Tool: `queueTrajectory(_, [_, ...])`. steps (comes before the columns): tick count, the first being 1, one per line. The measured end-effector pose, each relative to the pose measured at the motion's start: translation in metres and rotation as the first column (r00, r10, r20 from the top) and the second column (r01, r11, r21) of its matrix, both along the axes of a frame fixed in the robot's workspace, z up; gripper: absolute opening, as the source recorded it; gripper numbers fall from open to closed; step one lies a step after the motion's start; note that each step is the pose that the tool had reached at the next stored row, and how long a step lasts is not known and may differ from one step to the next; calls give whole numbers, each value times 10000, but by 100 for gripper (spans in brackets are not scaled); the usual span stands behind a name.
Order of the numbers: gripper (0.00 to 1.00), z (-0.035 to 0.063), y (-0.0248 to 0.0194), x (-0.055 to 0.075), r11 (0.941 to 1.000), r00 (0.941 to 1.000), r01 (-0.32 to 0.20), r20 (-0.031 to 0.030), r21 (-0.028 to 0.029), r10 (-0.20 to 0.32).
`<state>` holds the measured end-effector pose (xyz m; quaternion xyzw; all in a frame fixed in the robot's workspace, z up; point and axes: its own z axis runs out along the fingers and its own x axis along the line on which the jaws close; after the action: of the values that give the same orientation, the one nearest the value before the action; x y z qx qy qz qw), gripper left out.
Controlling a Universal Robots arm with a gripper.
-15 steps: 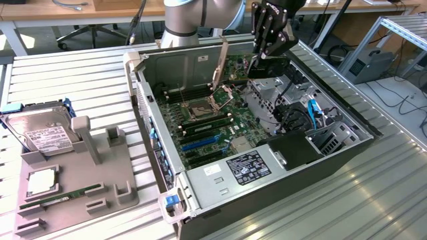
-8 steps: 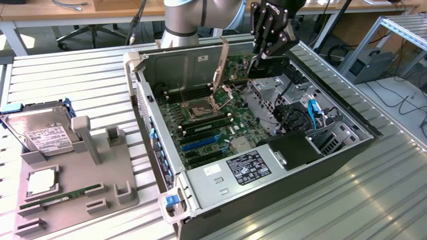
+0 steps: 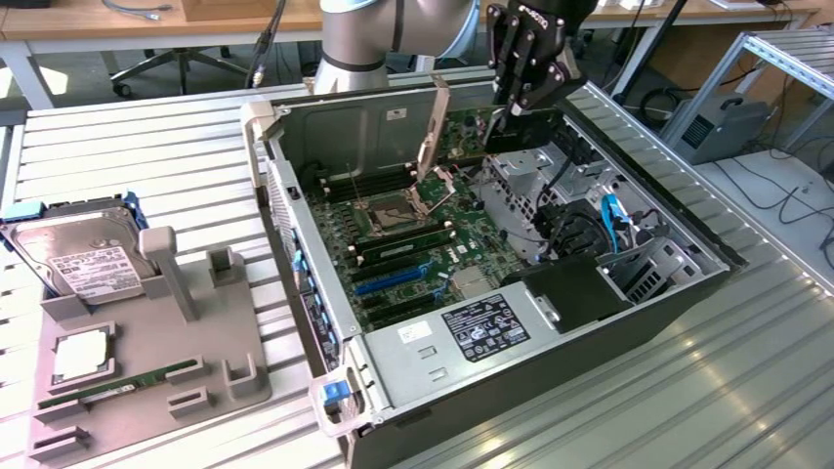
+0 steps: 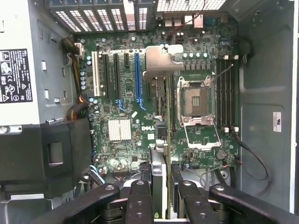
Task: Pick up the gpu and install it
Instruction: 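Insert the gpu into the slot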
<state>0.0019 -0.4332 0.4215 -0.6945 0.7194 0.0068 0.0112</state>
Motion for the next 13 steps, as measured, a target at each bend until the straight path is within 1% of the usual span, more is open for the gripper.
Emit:
queueTrajectory(4, [27,0,0,0,9998,9998,-212,0,0,212])
queueTrajectory(7, [27,1,0,0,9997,9997,-235,-1,8,235])
queueTrajectory(9, [27,0,-1,0,9997,9997,-236,3,105,236])
queueTrajectory(10, [27,0,0,0,9996,9997,-236,4,181,236])
queueTrajectory(12, [27,0,0,0,9993,9997,-235,7,286,235])
queueTrajectory(13, [27,0,0,0,9992,9997,-234,7,308,234])
